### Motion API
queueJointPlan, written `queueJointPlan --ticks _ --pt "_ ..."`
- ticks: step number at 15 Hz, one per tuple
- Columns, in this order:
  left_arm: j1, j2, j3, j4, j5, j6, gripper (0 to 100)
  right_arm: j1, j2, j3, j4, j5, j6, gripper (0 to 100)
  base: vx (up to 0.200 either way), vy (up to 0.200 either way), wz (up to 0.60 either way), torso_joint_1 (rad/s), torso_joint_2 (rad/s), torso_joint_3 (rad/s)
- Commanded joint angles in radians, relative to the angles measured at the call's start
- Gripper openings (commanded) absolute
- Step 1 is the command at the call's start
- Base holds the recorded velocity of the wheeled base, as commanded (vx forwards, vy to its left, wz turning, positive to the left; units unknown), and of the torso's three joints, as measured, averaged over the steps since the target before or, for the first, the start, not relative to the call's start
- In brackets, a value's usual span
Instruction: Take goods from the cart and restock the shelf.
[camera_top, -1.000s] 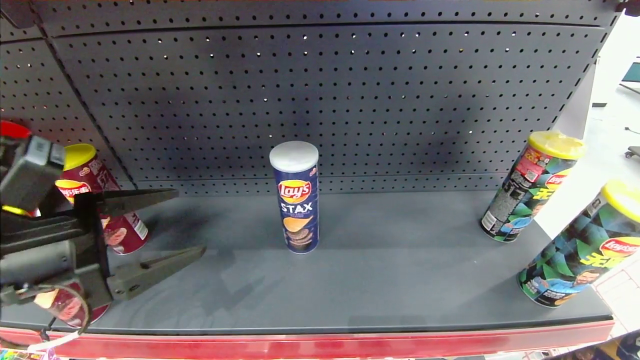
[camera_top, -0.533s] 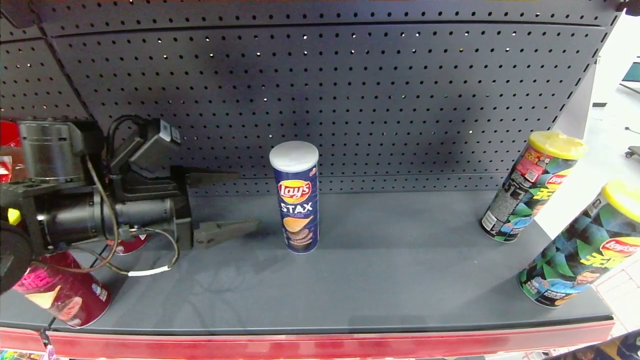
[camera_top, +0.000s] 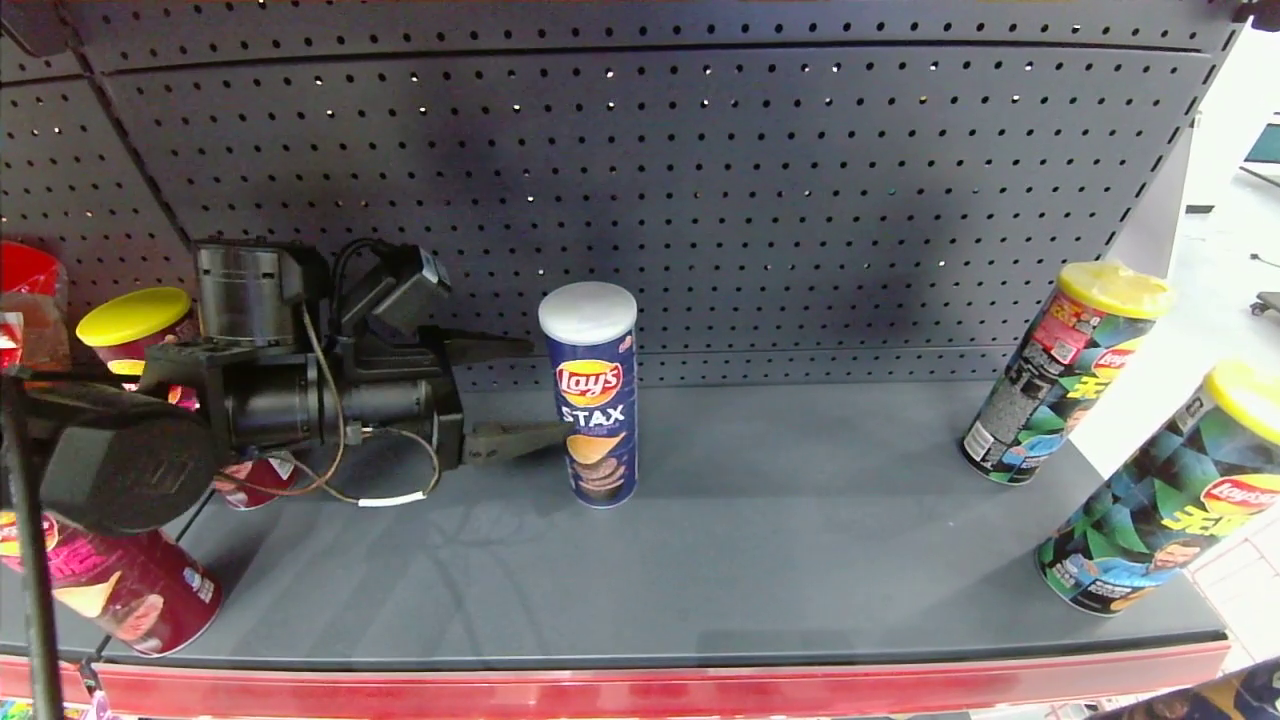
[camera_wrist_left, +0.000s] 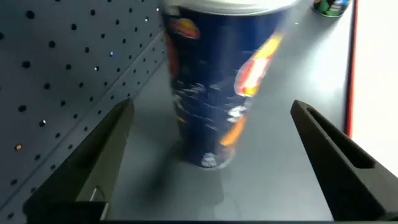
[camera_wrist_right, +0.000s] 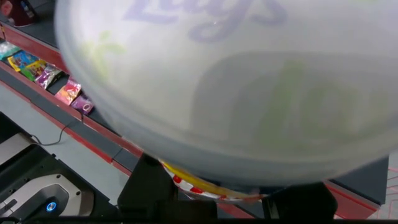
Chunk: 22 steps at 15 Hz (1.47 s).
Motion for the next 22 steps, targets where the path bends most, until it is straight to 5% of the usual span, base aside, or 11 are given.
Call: queueJointPlan --ticks 1,12,17,18,22 --pt "-0.002 0.051 -0.039 0.0 0.0 0.0 100 0.0 0.002 0.001 0.001 0.001 0.0 0 0.0 0.0 0.0 0.0 0.0 0.0" --pt "-0.071 0.149 -0.151 0.001 0.004 -0.025 100 0.0 0.0 0.0 0.001 -0.003 0.0 0 0.0 0.0 0.0 0.0 0.0 0.0" --pt "-0.103 0.166 -0.192 0.0 0.038 -0.078 100 0.0 0.0 0.0 0.001 -0.004 0.0 0 0.0 0.0 0.0 0.0 0.0 0.0" --pt "-0.103 0.169 -0.191 -0.002 0.038 -0.075 0 0.0 0.0 0.0 0.001 -0.004 0.0 0 0.0 0.0 0.0 0.0 0.0 0.0" --pt "-0.129 0.162 -0.177 0.003 0.038 -0.08 0 -0.002 0.002 0.0 0.001 -0.003 0.001 0 0.0 0.0 0.0 0.0 0.0 0.0"
